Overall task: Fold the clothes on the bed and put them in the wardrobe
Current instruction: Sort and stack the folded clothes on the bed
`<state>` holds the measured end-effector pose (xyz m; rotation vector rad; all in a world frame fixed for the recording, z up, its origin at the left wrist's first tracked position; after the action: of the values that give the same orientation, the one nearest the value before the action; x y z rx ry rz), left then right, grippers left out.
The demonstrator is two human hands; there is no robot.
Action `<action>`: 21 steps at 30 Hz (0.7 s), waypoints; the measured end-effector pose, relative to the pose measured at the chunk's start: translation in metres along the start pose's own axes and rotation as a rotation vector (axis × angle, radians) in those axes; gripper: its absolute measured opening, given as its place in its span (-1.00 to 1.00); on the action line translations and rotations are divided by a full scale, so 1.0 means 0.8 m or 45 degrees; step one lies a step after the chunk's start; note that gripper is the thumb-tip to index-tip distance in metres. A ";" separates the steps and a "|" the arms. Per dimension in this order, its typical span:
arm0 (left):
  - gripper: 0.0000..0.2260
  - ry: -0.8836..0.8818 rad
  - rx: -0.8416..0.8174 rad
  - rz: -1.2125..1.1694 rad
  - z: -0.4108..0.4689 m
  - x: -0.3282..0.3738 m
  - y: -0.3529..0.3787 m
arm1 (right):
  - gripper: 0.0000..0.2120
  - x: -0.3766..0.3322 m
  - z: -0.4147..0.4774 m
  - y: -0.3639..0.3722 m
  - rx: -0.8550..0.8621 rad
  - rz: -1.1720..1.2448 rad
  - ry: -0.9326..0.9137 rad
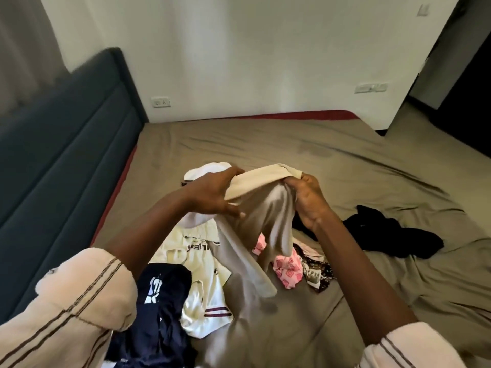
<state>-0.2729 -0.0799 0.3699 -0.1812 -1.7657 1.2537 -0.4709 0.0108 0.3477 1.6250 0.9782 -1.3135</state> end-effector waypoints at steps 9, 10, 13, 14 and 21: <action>-0.88 0.008 0.110 -0.634 0.008 0.007 0.012 | -0.63 -0.008 0.025 -0.097 0.352 -0.686 -0.016; -0.84 0.000 0.113 -0.652 0.011 0.005 0.016 | -0.60 -0.003 0.027 -0.107 0.399 -0.760 -0.013; -0.73 -0.065 0.121 -0.807 0.017 0.000 0.028 | -0.51 0.018 0.027 -0.131 0.518 -1.103 0.147; -0.69 -0.077 0.127 -0.868 0.018 0.001 0.031 | -0.50 0.027 0.025 -0.138 0.536 -1.247 0.232; -0.67 -0.041 -0.003 -0.901 0.047 0.037 0.061 | -0.25 0.052 0.014 -0.059 -0.305 -0.943 -0.325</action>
<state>-0.3353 -0.0648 0.3471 0.4343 -1.6400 0.7359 -0.5113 0.0214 0.2994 0.8976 1.5807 -1.7407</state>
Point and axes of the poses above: each hand's wrist, its own z-axis towards the middle knuckle, its own y-axis out of the palm, x = y × z, the point moved 5 cm from there along z, towards the middle knuckle, and after that the axes turned 11 degrees about -z, right-handed, at the moved point
